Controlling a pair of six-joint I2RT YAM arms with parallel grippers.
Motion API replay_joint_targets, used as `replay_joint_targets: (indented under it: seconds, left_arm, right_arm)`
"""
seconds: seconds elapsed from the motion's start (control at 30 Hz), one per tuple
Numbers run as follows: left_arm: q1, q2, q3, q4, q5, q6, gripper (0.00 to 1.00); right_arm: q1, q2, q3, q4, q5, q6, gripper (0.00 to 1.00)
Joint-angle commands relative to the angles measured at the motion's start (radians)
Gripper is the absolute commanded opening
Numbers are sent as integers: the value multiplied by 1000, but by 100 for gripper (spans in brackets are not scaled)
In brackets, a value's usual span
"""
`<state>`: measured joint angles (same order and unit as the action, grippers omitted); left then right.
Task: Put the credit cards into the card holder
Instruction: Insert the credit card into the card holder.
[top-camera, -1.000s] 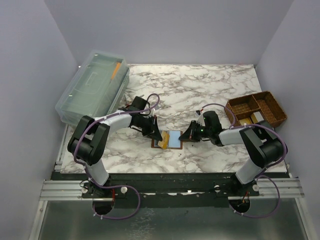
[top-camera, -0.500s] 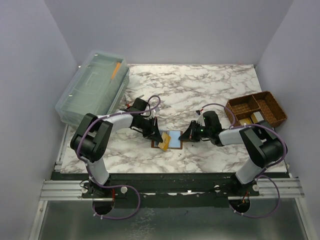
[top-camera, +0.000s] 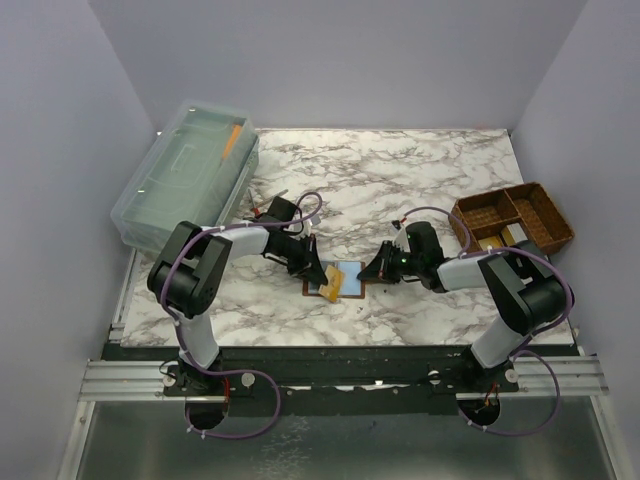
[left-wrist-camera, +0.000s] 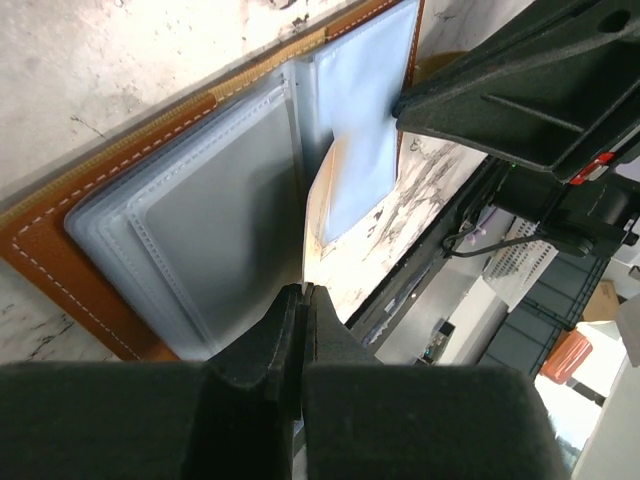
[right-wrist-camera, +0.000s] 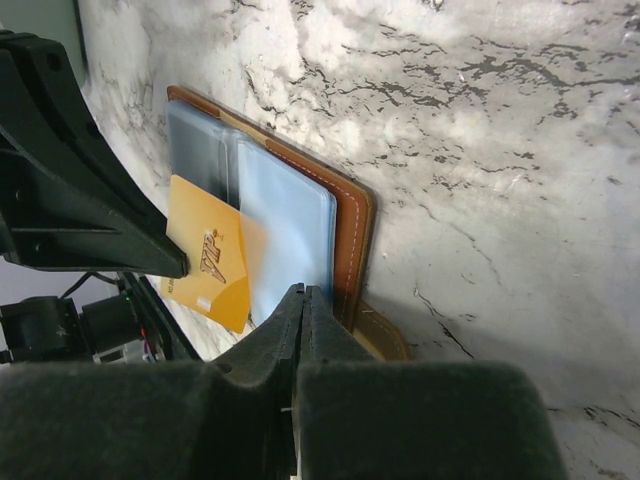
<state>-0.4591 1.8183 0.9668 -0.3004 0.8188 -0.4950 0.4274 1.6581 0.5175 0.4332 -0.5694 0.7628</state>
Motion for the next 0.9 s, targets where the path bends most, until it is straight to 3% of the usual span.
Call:
replay_joint_targets:
  seconds: [0.0, 0.87]
  left_arm:
    - [4, 36, 11, 49, -16, -45, 0]
    - [-29, 8, -147, 373, -137, -316, 0]
  right_arm:
    - [6, 29, -17, 3, 25, -9, 1]
    - [7, 39, -30, 39, 9, 7, 1]
